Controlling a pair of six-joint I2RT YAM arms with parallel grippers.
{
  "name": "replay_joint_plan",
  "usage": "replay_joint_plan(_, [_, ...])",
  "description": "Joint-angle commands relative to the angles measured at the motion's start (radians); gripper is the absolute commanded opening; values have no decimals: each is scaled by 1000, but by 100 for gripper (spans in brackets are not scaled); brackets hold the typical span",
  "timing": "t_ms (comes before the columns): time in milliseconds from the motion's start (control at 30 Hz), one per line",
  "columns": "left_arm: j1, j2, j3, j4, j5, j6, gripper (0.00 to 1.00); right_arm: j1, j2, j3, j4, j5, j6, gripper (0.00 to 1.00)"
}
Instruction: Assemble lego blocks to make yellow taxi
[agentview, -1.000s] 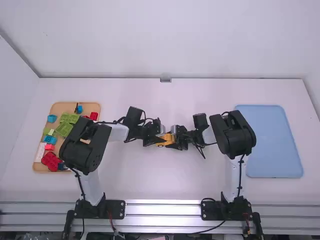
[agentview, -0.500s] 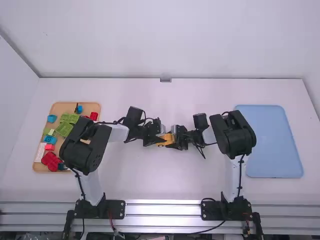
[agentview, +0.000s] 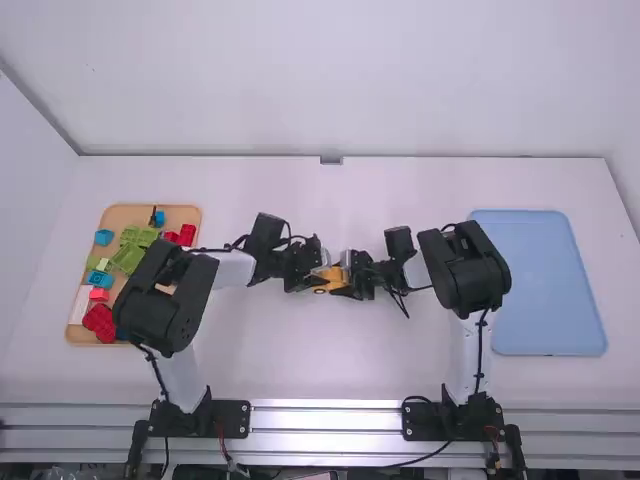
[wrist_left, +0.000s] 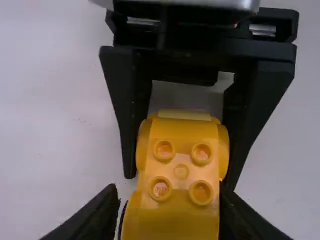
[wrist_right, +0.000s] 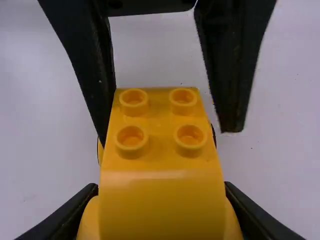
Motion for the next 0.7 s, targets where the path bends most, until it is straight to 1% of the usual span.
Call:
replay_joint_plan(0, [14,-71,-9,-3,0,-7,53,-9,10,4,-16,37,5,49])
replay_joint_plan(33, [17,-77,-9,-4,0,-7,54,-11,10,4,-17,37,5,50])
replay_joint_plan(67, [29,-99,-9,-11,0,-7,75,-12,10,4,-17,37,5,50])
replay_joint_plan(100, [43,-123,-9,-24,0,-10,99,-12,10,4,-19,37,9,52])
replay_joint_plan(167, [75,-173,-9,-50,0,-26,99,-22,8,11,-16,36,61,57])
replay_joint_plan(300, [130,-240,-9,-86,-1,-70,99,-60,-10,37,-40,45,174,56])
replay_joint_plan(333, [164,-270,-9,-98,-1,-100,99,-89,-47,48,-100,44,190,56])
replay_joint_plan(400, [198,-294,-9,-113,0,-108,99,-125,-105,61,-202,51,172,56])
replay_joint_plan(467, [228,-311,-9,-127,-1,-107,99,-164,-167,78,-313,93,158,56])
replay_joint_plan(500, [238,-316,-9,-132,-1,-107,99,-173,-183,82,-340,109,159,56])
replay_joint_plan(533, [278,-324,-9,-136,-3,-124,99,-229,-279,117,-514,230,159,56])
replay_joint_plan(567, [288,-324,-9,-134,-5,-132,99,-243,-304,126,-557,266,159,56])
replay_joint_plan(600, [310,-324,-9,-133,-3,-147,99,-278,-375,146,-664,372,159,56])
replay_joint_plan(633, [318,-324,-9,-133,-3,-153,99,-291,-399,152,-695,412,159,55])
replay_joint_plan(667, [337,-324,-10,-136,-3,-157,99,-332,-468,163,-762,531,161,52])
